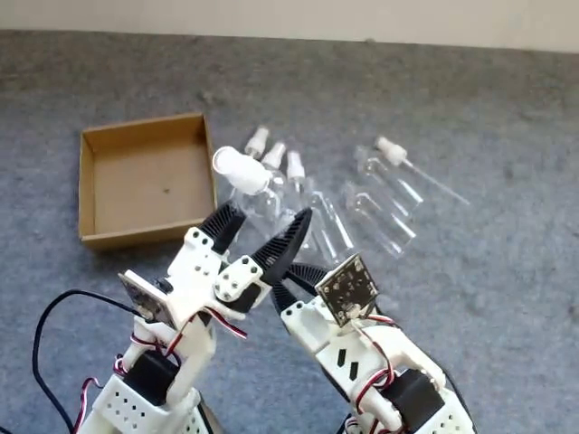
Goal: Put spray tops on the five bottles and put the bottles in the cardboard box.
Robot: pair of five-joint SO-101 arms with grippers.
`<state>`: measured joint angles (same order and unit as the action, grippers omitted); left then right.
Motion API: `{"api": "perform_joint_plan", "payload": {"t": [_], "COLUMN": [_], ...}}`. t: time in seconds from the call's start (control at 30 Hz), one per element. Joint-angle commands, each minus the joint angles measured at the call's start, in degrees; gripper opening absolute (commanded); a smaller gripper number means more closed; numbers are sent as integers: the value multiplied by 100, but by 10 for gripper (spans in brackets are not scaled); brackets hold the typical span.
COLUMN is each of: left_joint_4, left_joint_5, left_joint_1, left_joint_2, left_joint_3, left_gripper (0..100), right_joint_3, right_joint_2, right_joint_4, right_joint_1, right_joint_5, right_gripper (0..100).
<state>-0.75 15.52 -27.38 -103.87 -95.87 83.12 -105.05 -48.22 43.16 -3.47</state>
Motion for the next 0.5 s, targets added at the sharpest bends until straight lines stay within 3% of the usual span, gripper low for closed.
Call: {"api": "perform_joint_plan", "payload": {"t": [0.0,0.23,0.47], "left_joint_4": [422,554,870], "left_joint_5": [70,44,53], "left_joint_1": [-207,-338,-338], "left_joint_2": [-48,-31,-48], "left_joint_3": [-119,-119,-119], "left_gripper": [122,122,122], "right_joint_3": [-119,-119,-119], "right_joint_2": [-40,-40,-40], "right_joint_4": [171,171,171], "right_joint_1": [48,-66,-971], "right_joint_5": [53,53,53], "right_gripper": [13,13,13]}}
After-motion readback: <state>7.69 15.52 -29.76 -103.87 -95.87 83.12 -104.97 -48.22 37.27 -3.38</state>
